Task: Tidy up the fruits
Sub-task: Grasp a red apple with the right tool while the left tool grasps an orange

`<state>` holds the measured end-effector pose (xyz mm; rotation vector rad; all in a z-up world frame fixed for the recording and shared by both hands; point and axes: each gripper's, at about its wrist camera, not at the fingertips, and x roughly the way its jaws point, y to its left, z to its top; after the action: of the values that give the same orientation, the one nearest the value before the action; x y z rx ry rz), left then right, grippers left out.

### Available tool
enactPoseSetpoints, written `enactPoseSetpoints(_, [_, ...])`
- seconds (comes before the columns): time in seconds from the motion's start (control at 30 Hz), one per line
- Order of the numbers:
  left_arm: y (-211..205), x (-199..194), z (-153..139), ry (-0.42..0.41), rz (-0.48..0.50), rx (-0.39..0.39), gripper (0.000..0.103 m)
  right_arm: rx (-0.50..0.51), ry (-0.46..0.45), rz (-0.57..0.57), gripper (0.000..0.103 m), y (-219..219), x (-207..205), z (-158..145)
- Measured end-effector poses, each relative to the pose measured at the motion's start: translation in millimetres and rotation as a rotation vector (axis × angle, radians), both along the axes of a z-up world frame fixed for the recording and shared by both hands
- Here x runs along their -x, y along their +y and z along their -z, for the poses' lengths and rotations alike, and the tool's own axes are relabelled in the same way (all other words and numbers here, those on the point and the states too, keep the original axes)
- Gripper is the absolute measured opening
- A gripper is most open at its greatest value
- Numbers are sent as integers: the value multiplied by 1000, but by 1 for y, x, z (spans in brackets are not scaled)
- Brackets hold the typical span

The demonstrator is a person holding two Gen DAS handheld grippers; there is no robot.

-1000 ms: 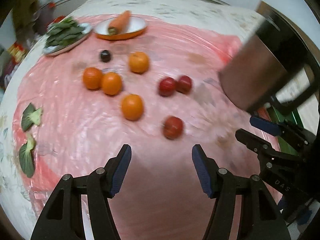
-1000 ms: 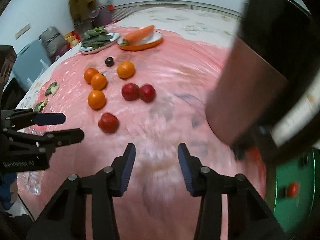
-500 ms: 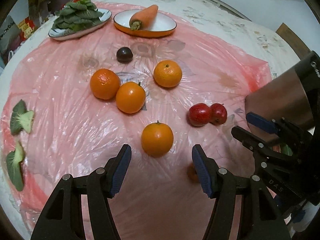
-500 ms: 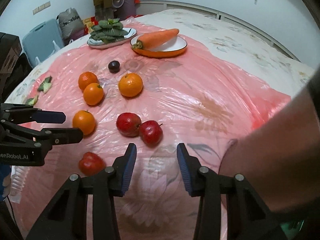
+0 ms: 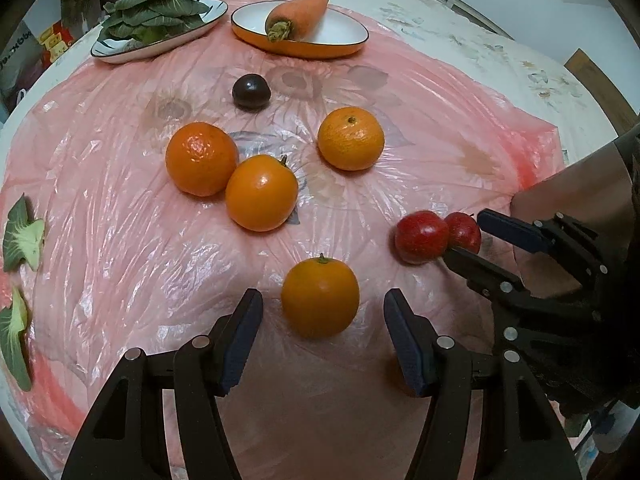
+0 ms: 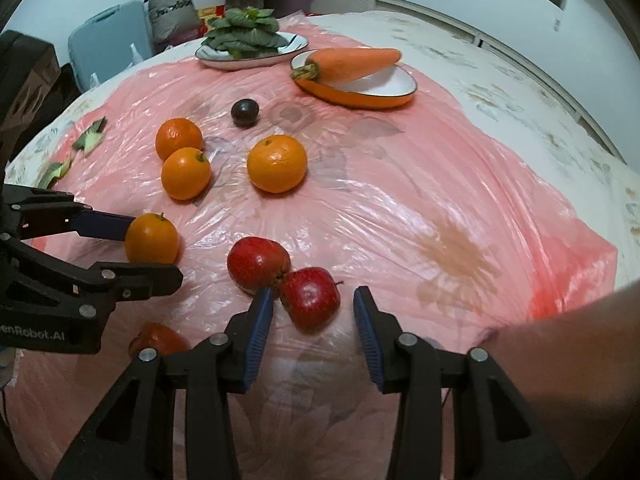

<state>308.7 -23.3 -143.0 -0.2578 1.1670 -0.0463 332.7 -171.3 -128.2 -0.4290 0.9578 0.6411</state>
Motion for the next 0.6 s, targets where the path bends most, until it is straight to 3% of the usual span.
enactPoseSetpoints(0.17, [0, -1, 4, 4, -1, -2, 54, 30, 2, -26, 74, 9, -5, 6])
enactPoseSetpoints(0.2, [1, -1, 5, 5, -1, -3, 53, 35, 5, -28, 72, 10, -5, 7])
enactPoseSetpoints(0.23, [1, -1, 5, 4, -1, -2, 50, 36, 6, -29, 57, 11, -6, 8])
enactPoseSetpoints(0.27, [2, -1, 5, 5, -1, -5, 48, 35, 11, -25, 53, 11, -6, 9])
enactPoseSetpoints(0.43, [10, 2, 9, 4, -8, -3, 33, 9, 28, 10, 53, 9, -8, 11])
enactPoseSetpoints(0.6, [14, 4, 7, -5, -2, 17, 32, -26, 30, 48, 53, 3, -6, 5])
